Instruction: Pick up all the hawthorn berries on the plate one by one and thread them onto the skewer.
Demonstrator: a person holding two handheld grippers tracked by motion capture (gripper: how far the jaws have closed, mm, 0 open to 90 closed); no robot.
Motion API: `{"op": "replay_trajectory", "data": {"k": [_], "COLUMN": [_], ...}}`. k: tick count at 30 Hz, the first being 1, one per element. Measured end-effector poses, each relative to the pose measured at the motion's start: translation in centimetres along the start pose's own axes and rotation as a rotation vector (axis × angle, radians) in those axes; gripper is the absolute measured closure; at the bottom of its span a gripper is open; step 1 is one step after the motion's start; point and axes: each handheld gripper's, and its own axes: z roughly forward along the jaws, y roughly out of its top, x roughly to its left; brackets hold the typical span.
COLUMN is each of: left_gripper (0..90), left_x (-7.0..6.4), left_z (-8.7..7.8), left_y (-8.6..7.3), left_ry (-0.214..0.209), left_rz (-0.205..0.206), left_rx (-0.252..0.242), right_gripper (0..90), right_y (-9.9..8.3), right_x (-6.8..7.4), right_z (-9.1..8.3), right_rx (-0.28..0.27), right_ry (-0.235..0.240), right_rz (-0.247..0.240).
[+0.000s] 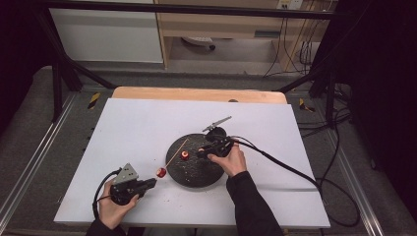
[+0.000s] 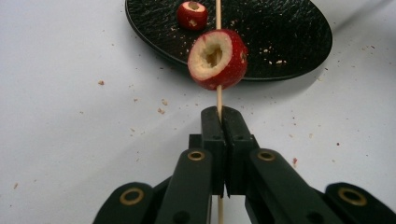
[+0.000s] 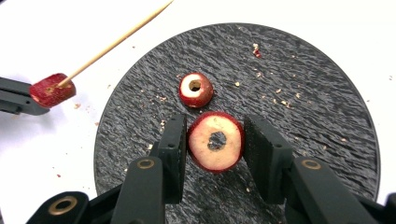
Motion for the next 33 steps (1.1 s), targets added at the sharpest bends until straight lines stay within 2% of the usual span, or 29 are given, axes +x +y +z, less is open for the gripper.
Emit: {"op": "replay_trajectory", "data": {"k": [9,22,27,33], "left_gripper": [88.5,88.5,88.5,88.5], "left_x": [-0.2,-1.0,-1.6,-2.6], "left_z": [0.1,0.6,1.0,1.8], "left_y": [0.1,0.7,1.4,2.6], "left_ry": [-0.001,-0.009,-0.005,-0.009], "left_rz": [0.005,0.014,0.028,0.05], "left_rx": [-0.001,-0.003,-0.003,0.001], "right_gripper": [61.5,61.6,61.6,61.7], "right_y": [-1.7,-5.4,-6.9,-8.1], "right_x": [-0.4,-1.3,-1.8,-2.1], "right_z": [-1.2,-3.0,-3.7,-4.3], "right_rx": [-0.087,-0.32,-0.422,-0.519], "right_ry": [0.019,0.055,0.064,0.067], "right_rz": [0.033,0.156,0.205,0.252]}}
